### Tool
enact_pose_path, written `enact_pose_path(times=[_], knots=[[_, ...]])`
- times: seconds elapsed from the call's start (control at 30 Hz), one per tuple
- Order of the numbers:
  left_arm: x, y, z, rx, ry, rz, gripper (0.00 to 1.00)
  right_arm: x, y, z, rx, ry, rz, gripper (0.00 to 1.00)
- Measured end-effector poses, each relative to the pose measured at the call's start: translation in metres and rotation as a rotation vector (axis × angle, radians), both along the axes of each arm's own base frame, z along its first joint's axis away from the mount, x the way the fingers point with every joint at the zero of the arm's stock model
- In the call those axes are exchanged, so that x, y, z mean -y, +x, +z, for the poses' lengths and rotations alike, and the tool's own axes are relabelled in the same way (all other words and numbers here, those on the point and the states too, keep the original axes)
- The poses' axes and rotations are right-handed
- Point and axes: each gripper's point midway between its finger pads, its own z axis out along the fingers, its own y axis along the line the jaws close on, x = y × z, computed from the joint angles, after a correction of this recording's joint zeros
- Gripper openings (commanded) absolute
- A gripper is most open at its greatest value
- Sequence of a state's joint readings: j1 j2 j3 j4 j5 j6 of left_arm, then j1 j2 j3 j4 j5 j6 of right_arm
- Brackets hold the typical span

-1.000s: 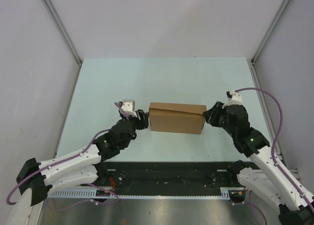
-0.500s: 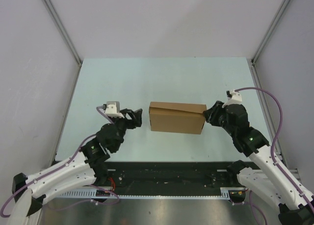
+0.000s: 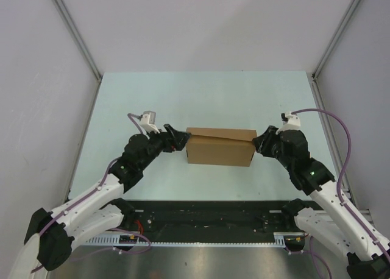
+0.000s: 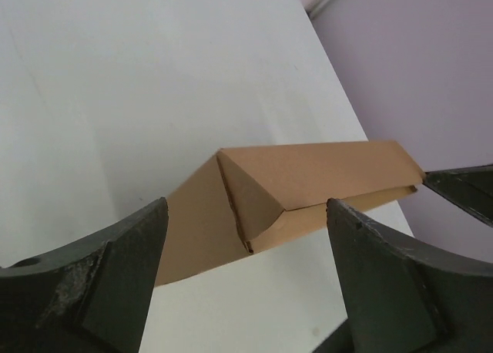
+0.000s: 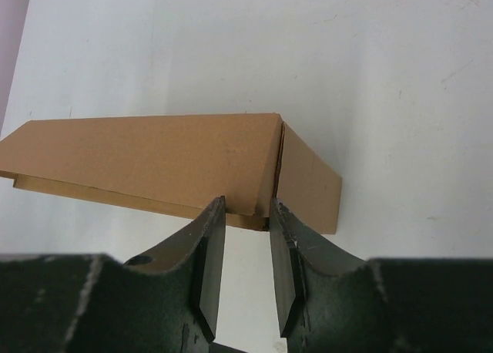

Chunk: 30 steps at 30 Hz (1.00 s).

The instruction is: Fold the paper box

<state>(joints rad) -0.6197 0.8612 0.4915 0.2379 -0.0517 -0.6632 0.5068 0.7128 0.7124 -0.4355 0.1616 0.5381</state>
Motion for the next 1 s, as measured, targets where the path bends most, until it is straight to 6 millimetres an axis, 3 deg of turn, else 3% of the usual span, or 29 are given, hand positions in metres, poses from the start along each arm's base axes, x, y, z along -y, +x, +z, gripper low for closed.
enact_pose_path(times=[0.1, 0.23, 0.43, 0.77, 1.0], knots=[[0.012, -0.004, -0.006, -0.047, -0.026, -0.06, 0.86, 0.0, 0.0, 0.0, 0.002, -0.003, -0.001, 0.34], [0.02, -0.005, 0.001, -0.057, -0.056, -0.098, 0.85, 0.0, -0.001, 0.0, 0.006, -0.011, 0.002, 0.34], [0.016, 0.001, 0.01, -0.058, -0.097, -0.082, 0.81, -0.001, -0.001, 0.0, 0.01, -0.021, 0.006, 0.34], [0.016, 0.007, -0.006, -0.129, -0.106, -0.079, 0.51, 0.0, -0.001, 0.0, 0.012, -0.027, 0.003, 0.34], [0.02, 0.005, -0.002, -0.124, -0.13, -0.1, 0.34, 0.0, -0.002, 0.0, 0.011, -0.028, 0.004, 0.33]])
